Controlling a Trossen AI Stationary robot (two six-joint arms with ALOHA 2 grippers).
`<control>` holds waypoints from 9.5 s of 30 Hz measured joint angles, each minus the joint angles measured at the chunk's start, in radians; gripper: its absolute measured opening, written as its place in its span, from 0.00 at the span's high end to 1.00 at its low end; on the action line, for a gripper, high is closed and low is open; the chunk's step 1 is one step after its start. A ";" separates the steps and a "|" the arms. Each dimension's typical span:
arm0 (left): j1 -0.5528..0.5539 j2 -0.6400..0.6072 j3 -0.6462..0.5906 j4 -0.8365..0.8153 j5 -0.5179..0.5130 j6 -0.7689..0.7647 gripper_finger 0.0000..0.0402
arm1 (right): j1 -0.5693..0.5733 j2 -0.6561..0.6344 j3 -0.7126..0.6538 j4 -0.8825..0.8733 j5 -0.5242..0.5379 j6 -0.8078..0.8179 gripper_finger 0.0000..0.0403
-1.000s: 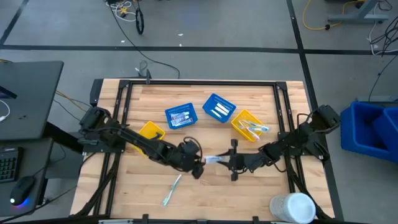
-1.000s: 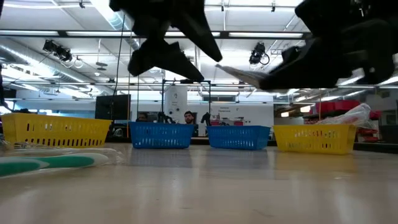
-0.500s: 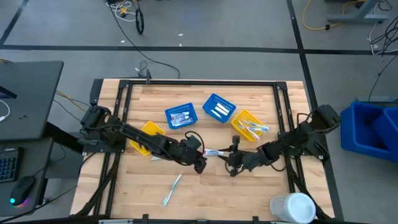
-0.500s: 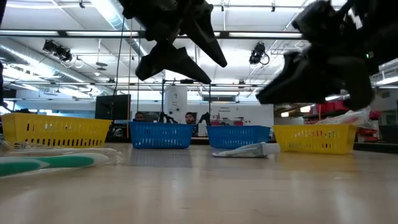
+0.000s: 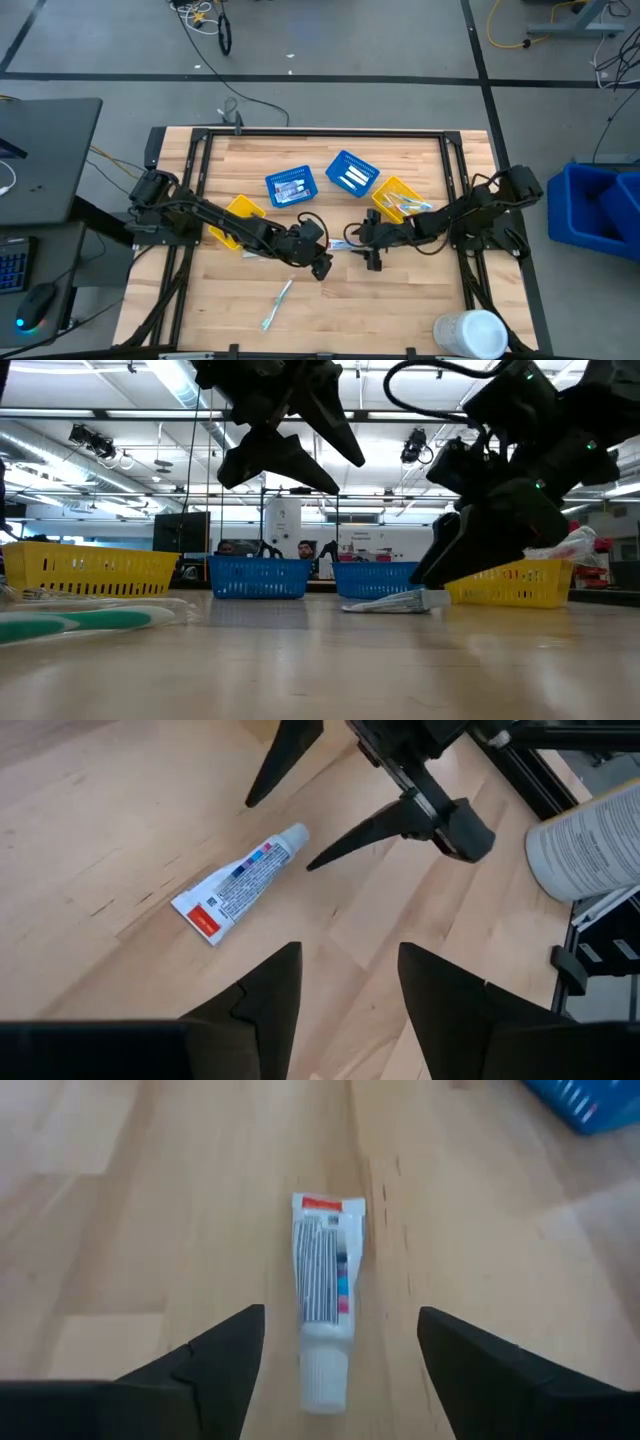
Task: Pick & Place Travel size toiletries
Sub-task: Put the white toothpaste into the left blue bin, then put the silver nail cutter into the right blue bin
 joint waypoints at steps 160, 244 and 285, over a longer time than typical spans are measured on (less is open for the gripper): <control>-0.033 0.150 0.000 -0.182 -0.092 0.184 0.59 | 0.130 0.124 0.000 0.361 0.233 -0.097 0.39; 0.507 -0.115 -0.072 -0.602 0.027 0.704 0.82 | 0.109 0.125 0.000 0.360 0.182 -0.097 0.46; -0.068 -0.136 -0.031 -0.579 0.065 0.455 0.61 | 0.109 0.125 0.000 0.347 0.180 -0.052 0.48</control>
